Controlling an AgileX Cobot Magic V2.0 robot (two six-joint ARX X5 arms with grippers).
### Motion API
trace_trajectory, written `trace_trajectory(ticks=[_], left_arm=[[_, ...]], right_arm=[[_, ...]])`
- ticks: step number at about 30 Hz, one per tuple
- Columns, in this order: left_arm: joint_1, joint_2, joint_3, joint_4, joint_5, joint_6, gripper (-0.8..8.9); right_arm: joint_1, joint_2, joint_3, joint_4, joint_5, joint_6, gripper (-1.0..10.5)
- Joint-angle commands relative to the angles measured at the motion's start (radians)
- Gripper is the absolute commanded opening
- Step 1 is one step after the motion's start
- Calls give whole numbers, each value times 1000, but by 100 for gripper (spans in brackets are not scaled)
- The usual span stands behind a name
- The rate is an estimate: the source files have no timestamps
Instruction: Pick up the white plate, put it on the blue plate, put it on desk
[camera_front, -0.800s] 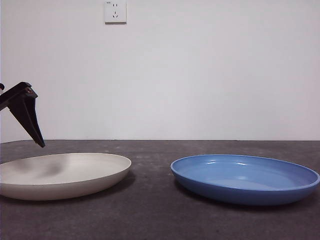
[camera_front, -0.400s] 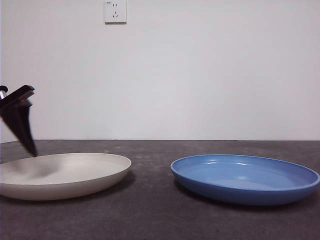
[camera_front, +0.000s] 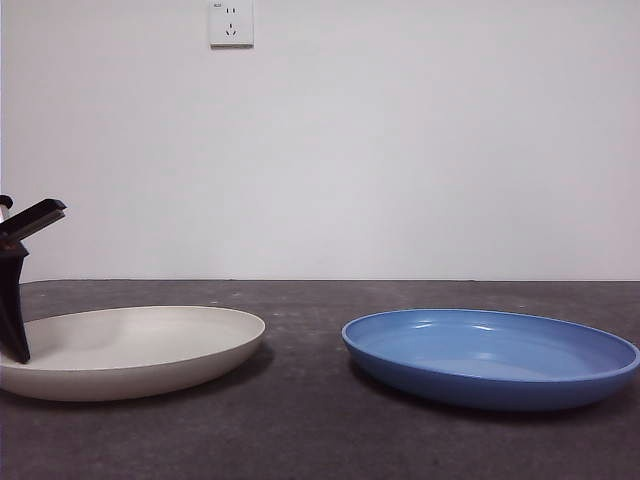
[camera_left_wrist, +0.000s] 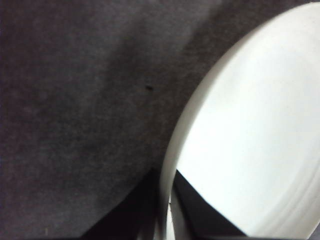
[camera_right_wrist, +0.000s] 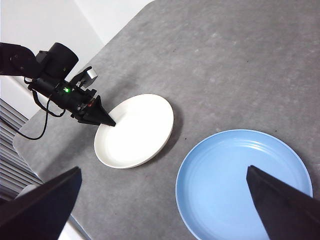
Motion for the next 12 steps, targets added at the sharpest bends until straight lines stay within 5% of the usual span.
trace_trajectory(ticks=[1,12], left_arm=[[-3,53,7,3,-10,15,6],[-3,0,50,-32,-7,14,6]], right_arm=[[5,6,16,10,3,-12,607],[5,6,16,10,3,-12,607]])
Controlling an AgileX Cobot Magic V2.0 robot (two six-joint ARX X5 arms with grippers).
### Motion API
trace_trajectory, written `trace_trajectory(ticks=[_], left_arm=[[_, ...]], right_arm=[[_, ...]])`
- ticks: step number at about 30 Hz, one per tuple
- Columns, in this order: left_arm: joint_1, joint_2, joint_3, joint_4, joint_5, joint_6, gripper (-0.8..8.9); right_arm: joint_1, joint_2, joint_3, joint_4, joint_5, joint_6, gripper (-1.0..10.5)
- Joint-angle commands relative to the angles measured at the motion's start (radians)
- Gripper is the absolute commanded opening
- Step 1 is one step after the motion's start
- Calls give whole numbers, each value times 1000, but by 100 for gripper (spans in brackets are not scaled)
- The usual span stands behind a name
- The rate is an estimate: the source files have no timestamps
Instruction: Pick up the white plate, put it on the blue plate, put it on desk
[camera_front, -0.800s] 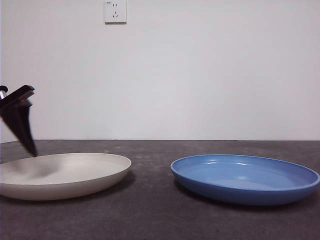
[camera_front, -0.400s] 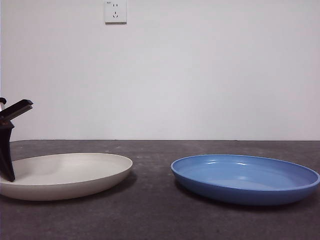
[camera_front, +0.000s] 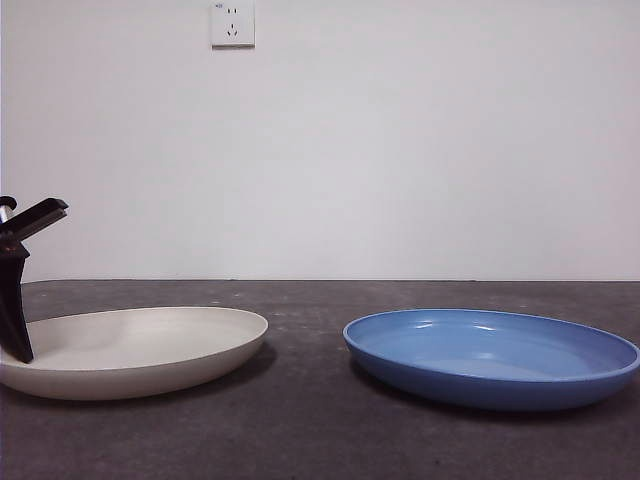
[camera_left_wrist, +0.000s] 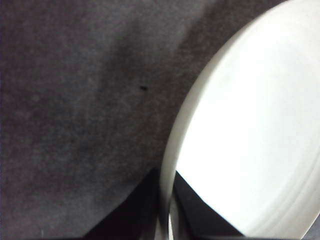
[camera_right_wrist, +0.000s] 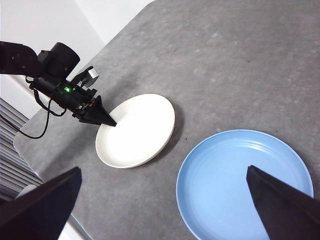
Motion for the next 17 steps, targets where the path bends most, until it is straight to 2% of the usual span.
trace_trajectory(ticks=[1,9,17], left_arm=[[-5,-21,43,-28,-19,-3,6],[-46,-135,153,-143,-19,-43,8],[-191,-169,275,-249,-18,-75,8]], right_arm=[[5,6,16,10,3,-12,607],[5,6,16,10,3,-12,607],[5,4,16,9,3,-11,607]])
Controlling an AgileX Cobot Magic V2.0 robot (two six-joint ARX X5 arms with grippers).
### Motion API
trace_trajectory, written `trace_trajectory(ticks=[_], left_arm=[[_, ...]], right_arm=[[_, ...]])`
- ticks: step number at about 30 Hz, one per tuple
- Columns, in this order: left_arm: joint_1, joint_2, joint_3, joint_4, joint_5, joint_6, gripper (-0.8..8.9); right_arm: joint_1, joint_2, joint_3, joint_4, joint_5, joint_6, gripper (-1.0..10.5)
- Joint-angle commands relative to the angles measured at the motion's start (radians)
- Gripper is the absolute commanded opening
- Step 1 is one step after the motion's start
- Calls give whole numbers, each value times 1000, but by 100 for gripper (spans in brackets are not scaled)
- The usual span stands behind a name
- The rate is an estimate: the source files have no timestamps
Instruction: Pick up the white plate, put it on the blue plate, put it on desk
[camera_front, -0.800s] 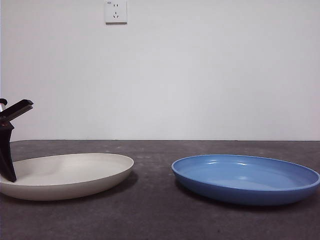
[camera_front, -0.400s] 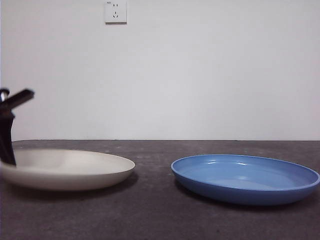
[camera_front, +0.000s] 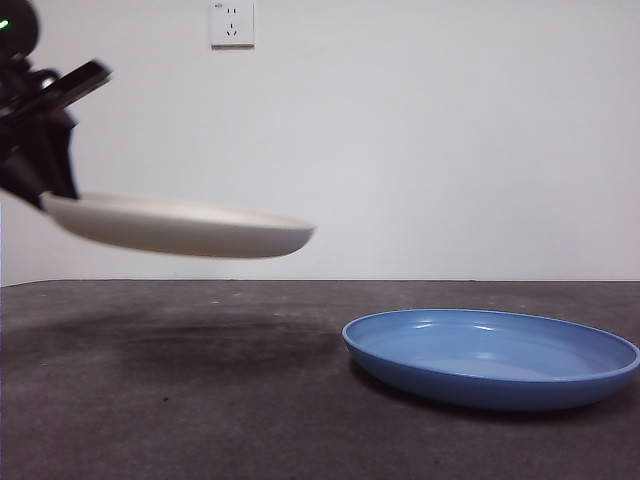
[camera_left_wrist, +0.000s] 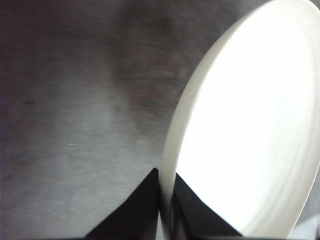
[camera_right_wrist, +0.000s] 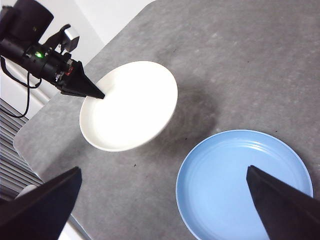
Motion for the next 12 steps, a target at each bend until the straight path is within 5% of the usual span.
trace_trajectory(ticks=[1,12], left_arm=[[-62,8,43,6,4,-37,8],[-291,50,71,134,5,-180,10]], right_arm=[[5,4,16,8,3,-11,607],[4,-51,55,-39,111,-8,606]])
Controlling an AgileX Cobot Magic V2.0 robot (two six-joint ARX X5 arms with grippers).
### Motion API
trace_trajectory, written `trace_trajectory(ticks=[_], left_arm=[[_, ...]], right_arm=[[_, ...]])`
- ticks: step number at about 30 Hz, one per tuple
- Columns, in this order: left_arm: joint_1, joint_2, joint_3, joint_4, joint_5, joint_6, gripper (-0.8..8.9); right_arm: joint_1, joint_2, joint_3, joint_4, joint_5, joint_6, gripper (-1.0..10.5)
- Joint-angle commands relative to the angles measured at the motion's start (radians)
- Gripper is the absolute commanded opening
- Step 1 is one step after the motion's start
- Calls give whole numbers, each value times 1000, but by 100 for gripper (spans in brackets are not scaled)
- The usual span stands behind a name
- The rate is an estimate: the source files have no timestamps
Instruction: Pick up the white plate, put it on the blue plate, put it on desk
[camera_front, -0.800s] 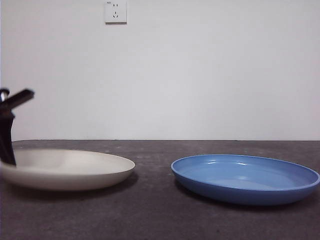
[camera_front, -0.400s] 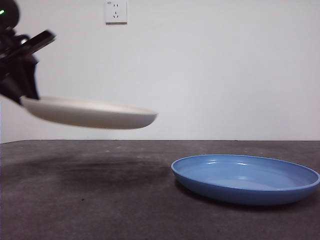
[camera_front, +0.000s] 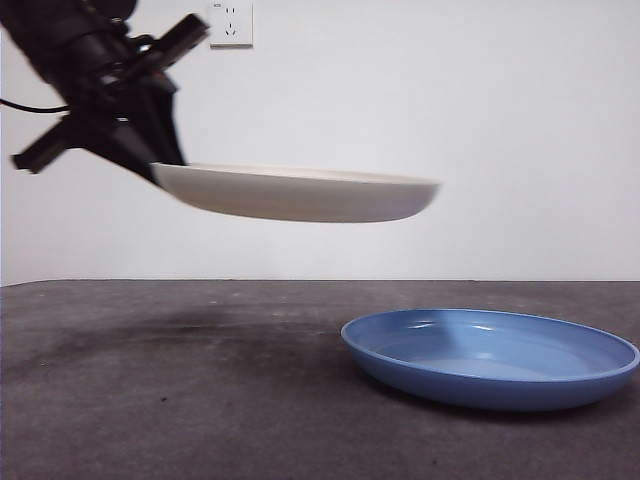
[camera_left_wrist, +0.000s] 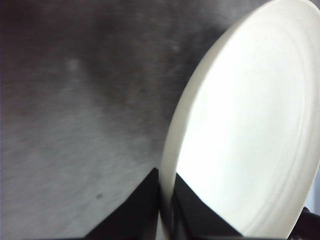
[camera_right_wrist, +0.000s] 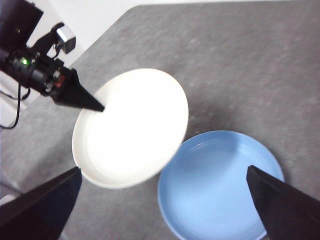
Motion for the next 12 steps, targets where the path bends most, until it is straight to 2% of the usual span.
trace_trajectory(ticks=[1,7,12], left_arm=[[-47,50,40,31,4,-57,10],[-130,152,126,32,4,-74,10],[-183,258,220,24,4,-74,10]], right_arm=[[4,-20,34,0,24,-9,606],[4,-65,75,-48,83,-13,606],[4,-87,104,-102,92,-20,606]])
